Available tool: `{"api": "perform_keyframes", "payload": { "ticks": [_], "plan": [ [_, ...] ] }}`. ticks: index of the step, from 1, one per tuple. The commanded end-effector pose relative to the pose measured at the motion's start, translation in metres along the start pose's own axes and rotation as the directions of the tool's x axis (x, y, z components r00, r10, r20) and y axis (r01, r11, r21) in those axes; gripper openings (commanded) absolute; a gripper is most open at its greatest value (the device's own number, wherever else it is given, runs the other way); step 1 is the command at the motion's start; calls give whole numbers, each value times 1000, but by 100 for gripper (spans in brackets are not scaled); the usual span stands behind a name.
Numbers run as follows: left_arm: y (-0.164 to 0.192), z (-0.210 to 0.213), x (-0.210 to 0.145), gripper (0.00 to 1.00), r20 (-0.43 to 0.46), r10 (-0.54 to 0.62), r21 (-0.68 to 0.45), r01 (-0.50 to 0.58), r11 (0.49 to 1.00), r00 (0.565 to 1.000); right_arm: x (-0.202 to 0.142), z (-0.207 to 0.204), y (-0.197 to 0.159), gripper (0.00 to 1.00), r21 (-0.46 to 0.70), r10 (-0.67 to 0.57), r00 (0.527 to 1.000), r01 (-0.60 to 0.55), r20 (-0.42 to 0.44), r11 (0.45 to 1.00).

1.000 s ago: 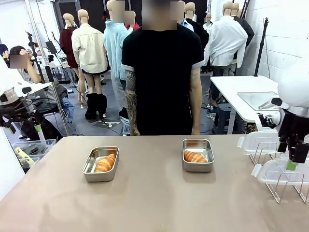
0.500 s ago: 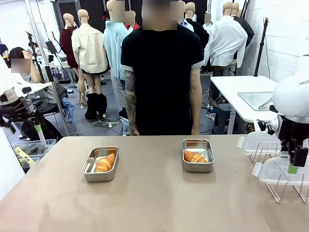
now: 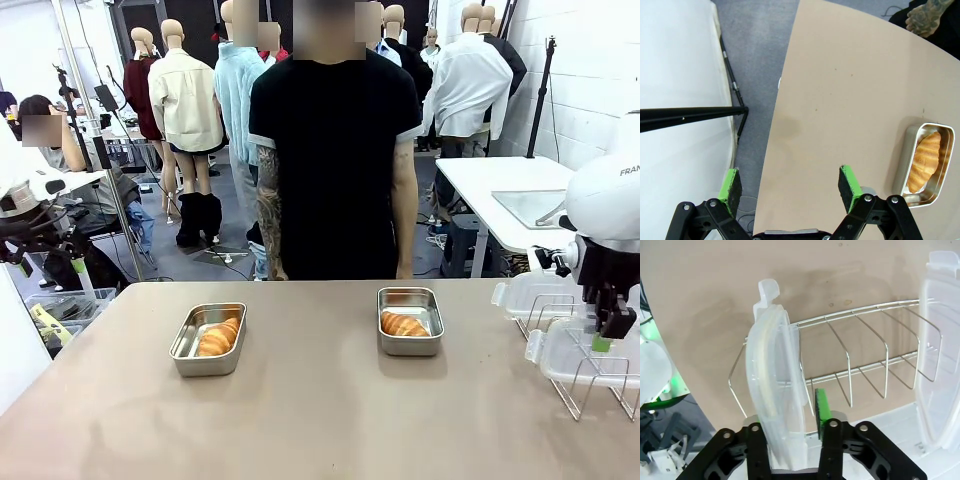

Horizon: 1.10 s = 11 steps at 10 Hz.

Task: Place the bread in airtight containers.
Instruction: Pick up one Airtight Container lid and hand it to the human, then release when the human grabs the Airtight Container lid.

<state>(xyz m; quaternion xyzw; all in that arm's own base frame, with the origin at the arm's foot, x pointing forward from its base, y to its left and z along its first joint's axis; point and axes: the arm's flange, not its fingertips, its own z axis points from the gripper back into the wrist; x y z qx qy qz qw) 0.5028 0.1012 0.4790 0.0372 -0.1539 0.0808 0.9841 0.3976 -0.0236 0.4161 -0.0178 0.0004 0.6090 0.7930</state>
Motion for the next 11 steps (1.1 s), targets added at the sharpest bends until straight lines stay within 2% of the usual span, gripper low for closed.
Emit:
{"api": "perform_keyframes", "payload": {
  "ticks": [1,2,5,11],
  "plan": [
    [0,1,-2,100,1,2,10,-2,1000,1000,1,-1,-7,0,6,-7,1000,7,4,1000],
    [0,1,-2,100,1,2,10,-2,1000,1000,2,1,-7,0,7,-5,1000,5,5,1000],
    [0,1,-2,100,1,2,10,-2,1000,1000,4,6,1,0,25,109,994,-109,12,994],
    [0,1,-2,100,1,2,10,-2,1000,1000,5,9,-3,0,41,106,994,-107,24,993]
  ]
}}
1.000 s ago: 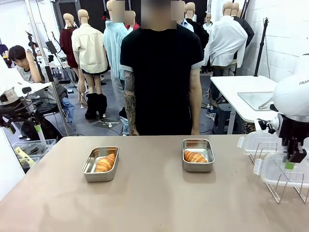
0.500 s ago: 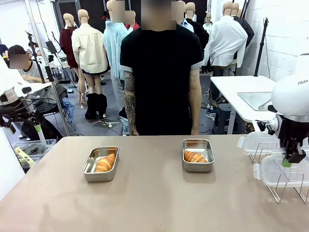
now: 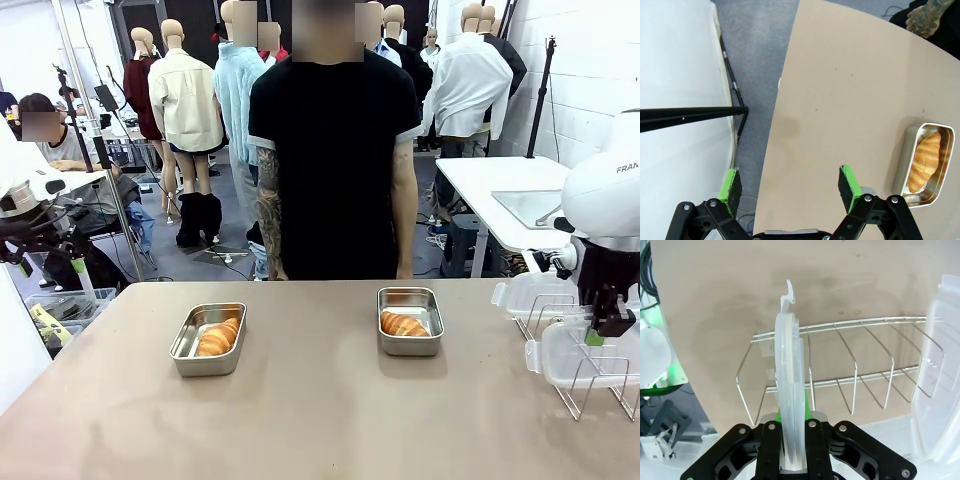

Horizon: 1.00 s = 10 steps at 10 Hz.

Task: Place the bread in airtight containers.
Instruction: Release when the human grabs the Airtight Container lid.

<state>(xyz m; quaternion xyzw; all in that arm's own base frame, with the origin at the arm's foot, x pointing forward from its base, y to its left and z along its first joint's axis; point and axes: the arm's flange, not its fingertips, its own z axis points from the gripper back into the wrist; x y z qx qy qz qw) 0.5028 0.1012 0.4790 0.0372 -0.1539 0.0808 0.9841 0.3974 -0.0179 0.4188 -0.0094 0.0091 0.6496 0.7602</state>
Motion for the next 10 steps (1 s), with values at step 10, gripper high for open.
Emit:
{"api": "perform_keyframes", "payload": {
  "ticks": [10],
  "plan": [
    [0,1,-2,100,1,2,10,-2,1000,1000,22,105,29,0,-77,54,995,-48,84,996]
  ]
}}
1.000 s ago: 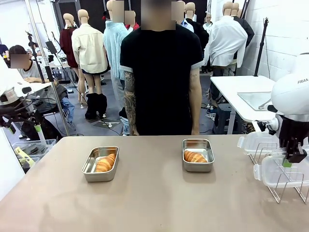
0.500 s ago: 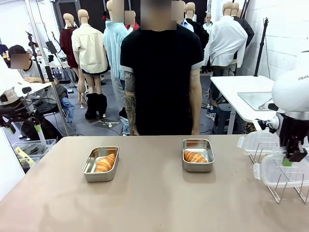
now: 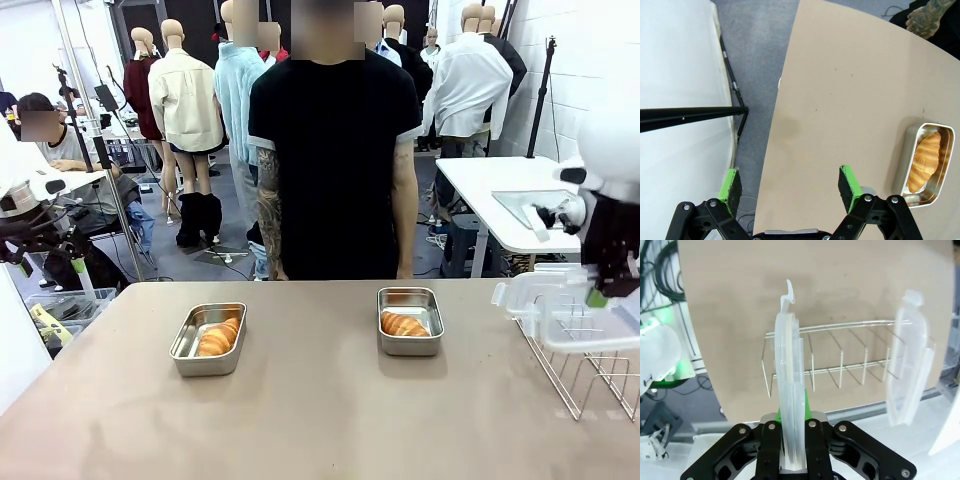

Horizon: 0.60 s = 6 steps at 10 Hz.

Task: Place the bread in airtight containers.
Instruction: Release when the human grabs the Airtight Container lid.

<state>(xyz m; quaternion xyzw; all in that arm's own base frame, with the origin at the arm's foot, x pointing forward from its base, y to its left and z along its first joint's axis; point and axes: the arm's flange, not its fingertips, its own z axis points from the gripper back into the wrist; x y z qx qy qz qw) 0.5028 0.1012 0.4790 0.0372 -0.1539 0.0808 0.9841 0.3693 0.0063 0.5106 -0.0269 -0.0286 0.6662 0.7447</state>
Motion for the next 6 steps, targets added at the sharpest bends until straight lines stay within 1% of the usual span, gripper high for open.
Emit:
{"api": "perform_keyframes", "payload": {
  "ticks": [1,2,3,4,5,6],
  "plan": [
    [0,1,-2,100,1,2,10,-2,1000,1000,9,31,-9,0,-32,6,995,-2,101,999],
    [0,1,-2,100,1,2,10,-2,1000,1000,14,50,-16,0,-60,27,991,-20,132,998],
    [0,1,-2,100,1,2,10,-2,1000,1000,20,71,-23,0,-93,96,963,-74,253,993],
    [0,1,-2,100,1,2,10,-2,1000,1000,34,90,-32,0,-168,160,937,-112,309,979],
    [0,1,-2,100,1,2,10,-2,1000,1000,50,101,-40,0,-251,183,934,-105,307,962],
    [0,1,-2,100,1,2,10,-2,1000,1000,68,110,-52,0,-380,186,934,-59,305,923]
  ]
}}
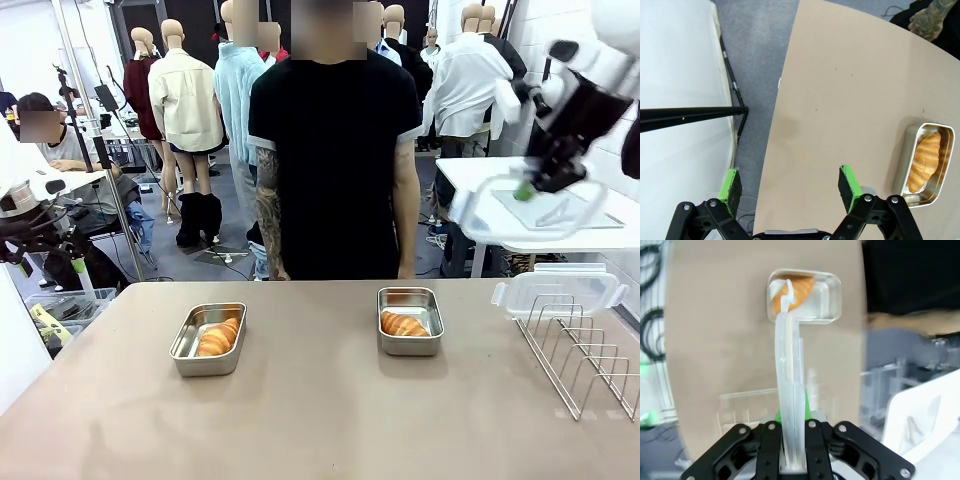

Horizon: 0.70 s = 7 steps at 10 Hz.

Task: Place the bread in airtight containers.
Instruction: Release when the human grabs the Airtight Container lid.

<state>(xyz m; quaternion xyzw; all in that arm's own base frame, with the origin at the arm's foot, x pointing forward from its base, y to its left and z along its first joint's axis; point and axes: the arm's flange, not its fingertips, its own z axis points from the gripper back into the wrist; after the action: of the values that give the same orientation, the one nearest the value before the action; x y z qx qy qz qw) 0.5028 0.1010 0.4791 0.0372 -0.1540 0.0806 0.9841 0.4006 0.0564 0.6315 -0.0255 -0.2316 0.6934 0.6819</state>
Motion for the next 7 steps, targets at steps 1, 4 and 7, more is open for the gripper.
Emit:
{"api": "perform_keyframes", "payload": {
  "ticks": [1,4,7],
  "plan": [
    [1,1,-2,100,1,2,10,-2,1000,1000,26,-22,-33,0,-143,91,996,-88,15,986],
    [1,1,-2,100,1,2,10,-2,1000,1000,76,-52,-93,0,-175,128,991,-131,-29,976],
    [1,1,-2,100,1,2,10,-2,1000,1000,88,-70,-119,0,-175,53,999,-53,-2,983]
  ]
}}
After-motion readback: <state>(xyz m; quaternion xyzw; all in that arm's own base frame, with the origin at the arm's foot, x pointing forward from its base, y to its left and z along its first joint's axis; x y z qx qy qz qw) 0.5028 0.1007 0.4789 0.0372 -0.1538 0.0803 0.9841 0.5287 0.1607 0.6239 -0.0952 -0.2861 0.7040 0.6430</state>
